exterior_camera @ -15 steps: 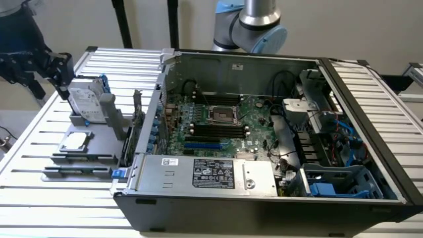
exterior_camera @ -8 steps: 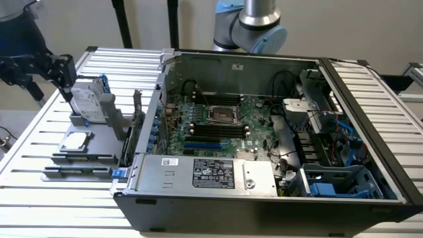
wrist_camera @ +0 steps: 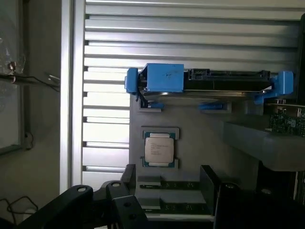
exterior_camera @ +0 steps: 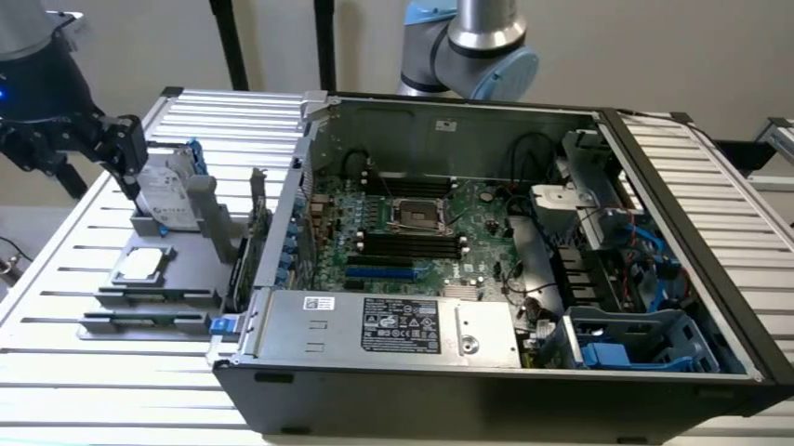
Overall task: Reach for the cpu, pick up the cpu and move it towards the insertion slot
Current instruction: 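Pick up the cpu and move it towards the insertion slot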
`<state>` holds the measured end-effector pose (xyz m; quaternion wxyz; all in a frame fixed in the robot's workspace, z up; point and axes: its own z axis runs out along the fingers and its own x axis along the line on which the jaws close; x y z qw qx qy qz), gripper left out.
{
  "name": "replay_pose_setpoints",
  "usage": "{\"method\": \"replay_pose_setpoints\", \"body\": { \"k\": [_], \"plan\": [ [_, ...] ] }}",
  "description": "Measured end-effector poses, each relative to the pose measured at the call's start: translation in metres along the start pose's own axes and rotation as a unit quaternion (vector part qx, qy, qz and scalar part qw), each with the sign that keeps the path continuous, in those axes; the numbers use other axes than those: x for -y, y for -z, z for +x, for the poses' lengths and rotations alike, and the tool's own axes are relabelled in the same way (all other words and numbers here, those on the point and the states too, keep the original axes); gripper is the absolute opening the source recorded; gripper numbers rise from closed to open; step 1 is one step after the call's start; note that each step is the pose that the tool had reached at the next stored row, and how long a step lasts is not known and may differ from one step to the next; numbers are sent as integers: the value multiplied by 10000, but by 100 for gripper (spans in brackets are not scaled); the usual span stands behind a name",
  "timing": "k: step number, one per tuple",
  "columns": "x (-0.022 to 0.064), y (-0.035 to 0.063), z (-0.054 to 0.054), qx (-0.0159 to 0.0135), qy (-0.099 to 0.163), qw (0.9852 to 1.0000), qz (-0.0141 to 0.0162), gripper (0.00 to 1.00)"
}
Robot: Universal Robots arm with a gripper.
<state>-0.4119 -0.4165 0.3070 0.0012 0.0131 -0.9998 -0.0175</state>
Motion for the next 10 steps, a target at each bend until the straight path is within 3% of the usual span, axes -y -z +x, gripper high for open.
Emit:
{"method": "replay_pose_setpoints", "body": {
  "k": [10],
  "plan": [
    [6, -182, 26, 1, -4, 10000, 0, 65]
  ]
}}
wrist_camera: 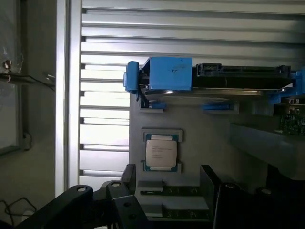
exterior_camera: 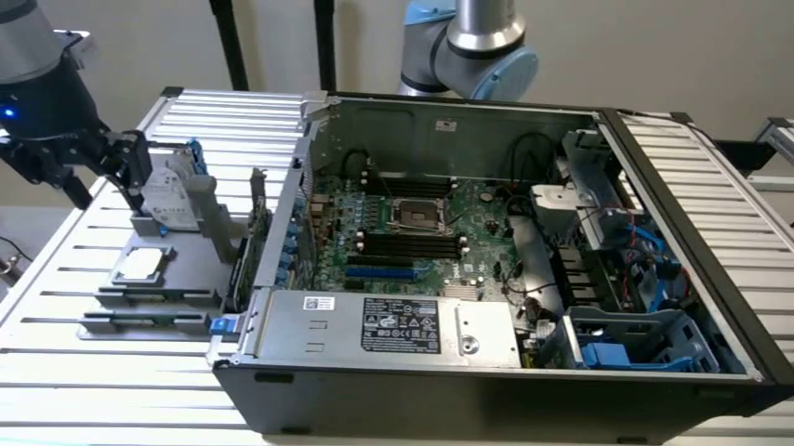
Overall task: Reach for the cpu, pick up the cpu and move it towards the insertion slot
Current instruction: 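Pick up the cpu and move it towards the insertion slot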
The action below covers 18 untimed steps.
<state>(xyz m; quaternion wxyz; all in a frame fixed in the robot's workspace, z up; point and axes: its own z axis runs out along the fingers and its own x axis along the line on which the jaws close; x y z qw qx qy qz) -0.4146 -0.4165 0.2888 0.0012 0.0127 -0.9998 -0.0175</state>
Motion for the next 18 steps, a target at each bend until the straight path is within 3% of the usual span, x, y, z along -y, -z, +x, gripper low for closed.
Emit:
{"method": "replay_pose_setpoints", "body": {
  "k": [18],
  "plan": [
    [17, -326, 36, 0, -1, 10000, -4, 65]
  ]
}}
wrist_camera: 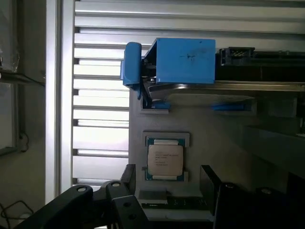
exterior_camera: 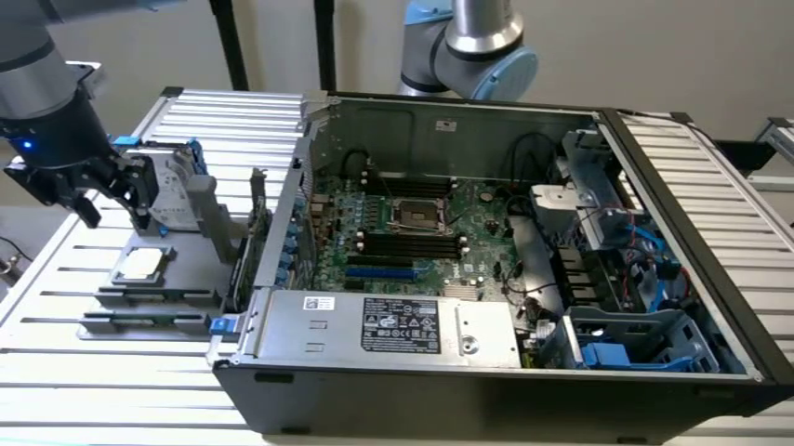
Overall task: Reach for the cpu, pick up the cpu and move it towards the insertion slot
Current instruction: 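Pick up the cpu and move it towards the insertion slot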
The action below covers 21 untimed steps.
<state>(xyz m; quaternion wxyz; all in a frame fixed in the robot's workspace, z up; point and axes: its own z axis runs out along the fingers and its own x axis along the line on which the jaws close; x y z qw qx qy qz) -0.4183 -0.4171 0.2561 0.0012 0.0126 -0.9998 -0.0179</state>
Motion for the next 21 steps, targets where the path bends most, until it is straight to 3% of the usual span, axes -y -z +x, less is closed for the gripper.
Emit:
{"method": "replay_pose_setpoints", "body": {
  "k": [21],
  "plan": [
    [21, -366, 1, 1, 0, 10000, -18, 65]
  ]
}}
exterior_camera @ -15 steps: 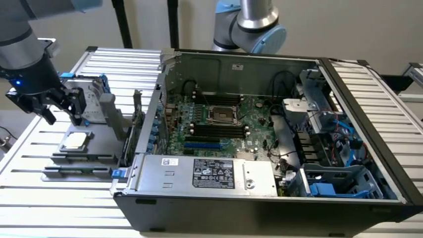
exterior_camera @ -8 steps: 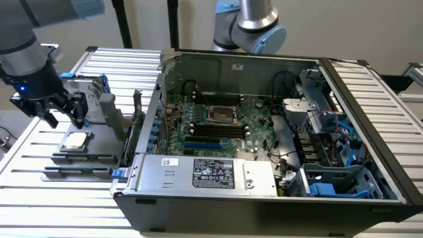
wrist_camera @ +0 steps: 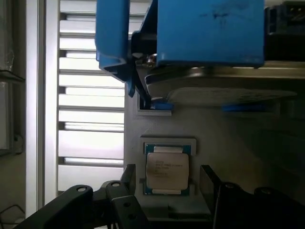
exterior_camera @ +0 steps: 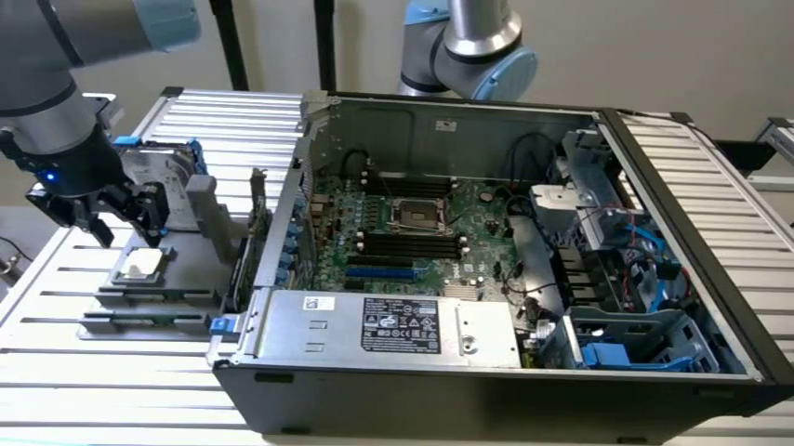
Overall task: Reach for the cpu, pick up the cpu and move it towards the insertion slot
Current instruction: 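Pick up the cpu and move it towards the insertion slot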
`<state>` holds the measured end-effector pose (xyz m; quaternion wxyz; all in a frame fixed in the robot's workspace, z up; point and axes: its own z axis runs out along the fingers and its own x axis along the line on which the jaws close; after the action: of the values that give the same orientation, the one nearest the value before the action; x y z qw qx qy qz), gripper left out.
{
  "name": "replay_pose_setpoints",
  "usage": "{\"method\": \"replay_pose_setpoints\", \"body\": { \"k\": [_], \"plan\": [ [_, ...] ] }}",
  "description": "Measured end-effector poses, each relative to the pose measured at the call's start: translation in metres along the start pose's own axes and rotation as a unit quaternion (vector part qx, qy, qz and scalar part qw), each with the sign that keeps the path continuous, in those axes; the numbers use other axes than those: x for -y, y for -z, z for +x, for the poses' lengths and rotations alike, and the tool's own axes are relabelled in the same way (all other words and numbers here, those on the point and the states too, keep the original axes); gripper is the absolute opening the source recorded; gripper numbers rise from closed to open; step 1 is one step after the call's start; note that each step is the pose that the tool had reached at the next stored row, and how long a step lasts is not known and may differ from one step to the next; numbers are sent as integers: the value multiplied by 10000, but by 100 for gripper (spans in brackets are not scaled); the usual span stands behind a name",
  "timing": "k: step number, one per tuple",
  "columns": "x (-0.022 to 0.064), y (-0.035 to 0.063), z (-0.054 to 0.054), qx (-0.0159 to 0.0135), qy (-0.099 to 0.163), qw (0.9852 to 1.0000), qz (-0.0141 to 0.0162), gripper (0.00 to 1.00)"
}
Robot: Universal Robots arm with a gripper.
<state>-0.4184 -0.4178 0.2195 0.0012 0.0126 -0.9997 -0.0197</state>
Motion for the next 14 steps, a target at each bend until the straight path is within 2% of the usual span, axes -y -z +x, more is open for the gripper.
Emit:
{"method": "replay_pose_setpoints", "body": {
  "k": [9, 14],
  "plan": [
    [52, -17, 1, -3, -2, 10000, -6, 65],
    [98, -23, -15, -7, -2, 10000, -37, 65]
  ]
}}
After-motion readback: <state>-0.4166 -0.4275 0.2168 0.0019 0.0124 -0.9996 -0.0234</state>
